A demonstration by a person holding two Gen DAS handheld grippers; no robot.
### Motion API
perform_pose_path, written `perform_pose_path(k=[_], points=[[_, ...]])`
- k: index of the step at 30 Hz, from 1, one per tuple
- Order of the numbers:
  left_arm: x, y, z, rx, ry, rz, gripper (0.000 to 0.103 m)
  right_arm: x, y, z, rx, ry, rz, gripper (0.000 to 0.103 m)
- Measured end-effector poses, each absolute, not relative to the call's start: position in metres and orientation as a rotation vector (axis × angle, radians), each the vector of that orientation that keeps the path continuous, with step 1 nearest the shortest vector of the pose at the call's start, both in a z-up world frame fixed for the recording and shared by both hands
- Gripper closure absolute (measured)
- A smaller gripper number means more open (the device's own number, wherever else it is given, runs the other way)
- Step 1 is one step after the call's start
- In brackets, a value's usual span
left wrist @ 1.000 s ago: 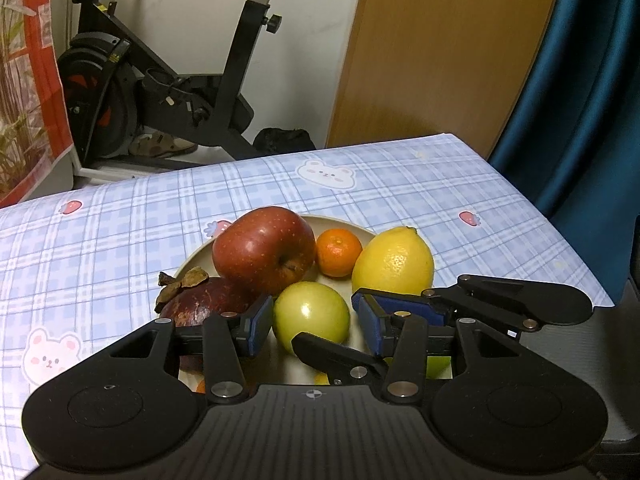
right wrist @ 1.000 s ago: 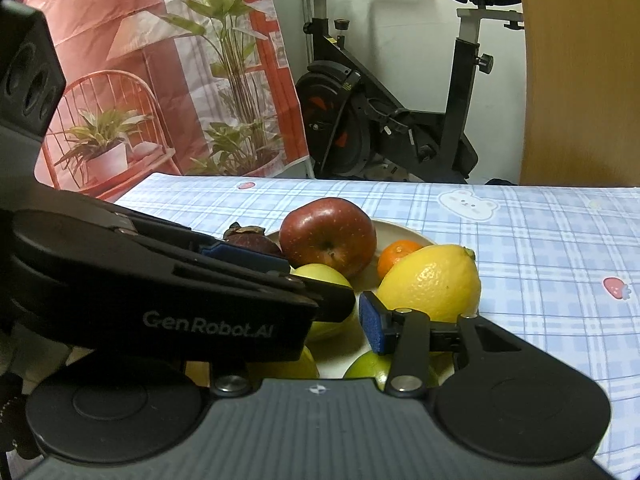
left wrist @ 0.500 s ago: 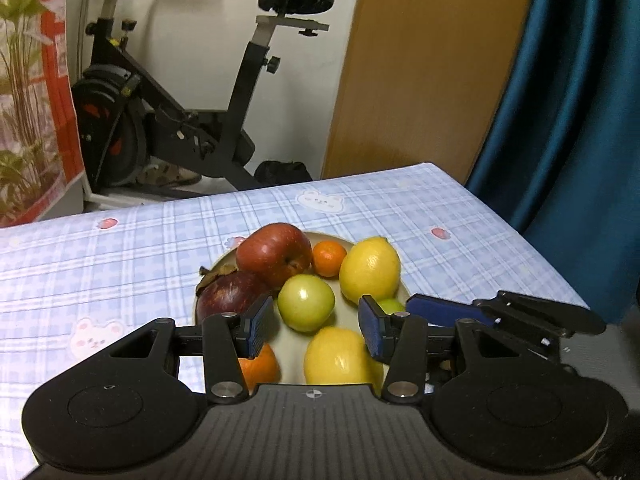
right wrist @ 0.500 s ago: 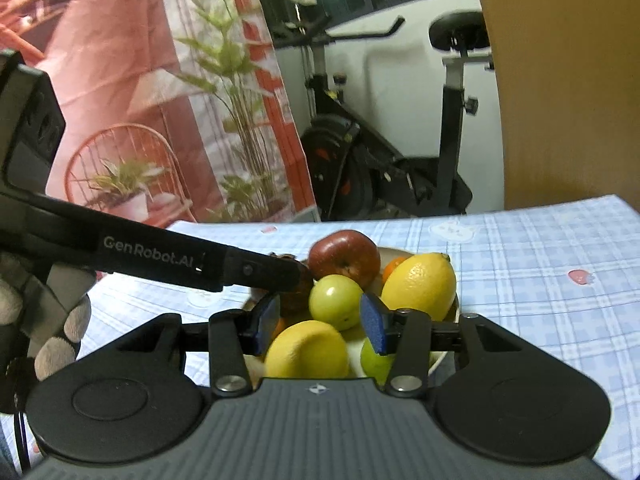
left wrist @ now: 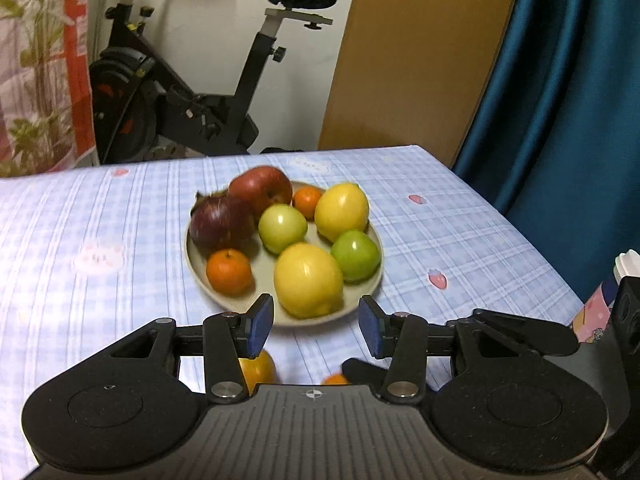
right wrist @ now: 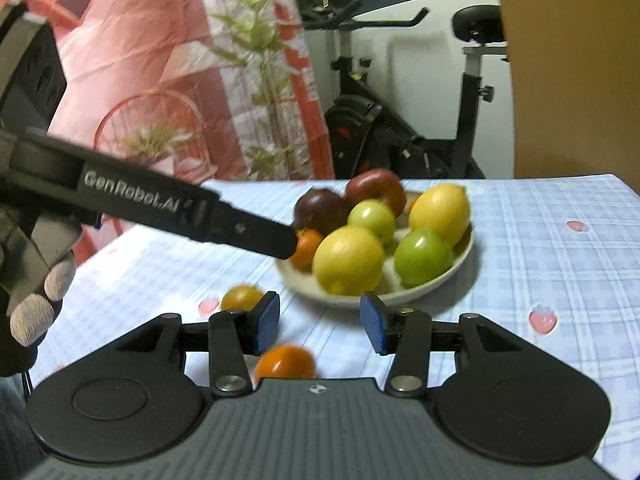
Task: Organize fruits
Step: 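Move both tools down to the loose tangerine, then grip the tangerine with both tools and lower it onto the plate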
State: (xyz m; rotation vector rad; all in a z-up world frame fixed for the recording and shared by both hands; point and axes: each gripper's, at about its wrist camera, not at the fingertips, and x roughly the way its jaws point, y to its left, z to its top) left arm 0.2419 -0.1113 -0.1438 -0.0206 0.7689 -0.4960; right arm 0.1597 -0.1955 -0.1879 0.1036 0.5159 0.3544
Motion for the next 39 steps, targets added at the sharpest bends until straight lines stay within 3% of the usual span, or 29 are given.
perform_pose_path(k=[25,32,39], points=[[0.214,-0.112,-0.201,-0.142,0.876,-0.494,0.055,0.155,-0.182,-0.224,0.024,0.623,0.458,0.061],[0.216,-0.114,-0.206,-0.167,0.883,-0.494,0.065,0.156,-0.183,-0.224,0.036,0.627,0.463,0.062],[0.217,-0.112,-0.202,-0.166,0.875,-0.507,0.065,0.155,-0.184,-0.222,0.042,0.620,0.462,0.062]])
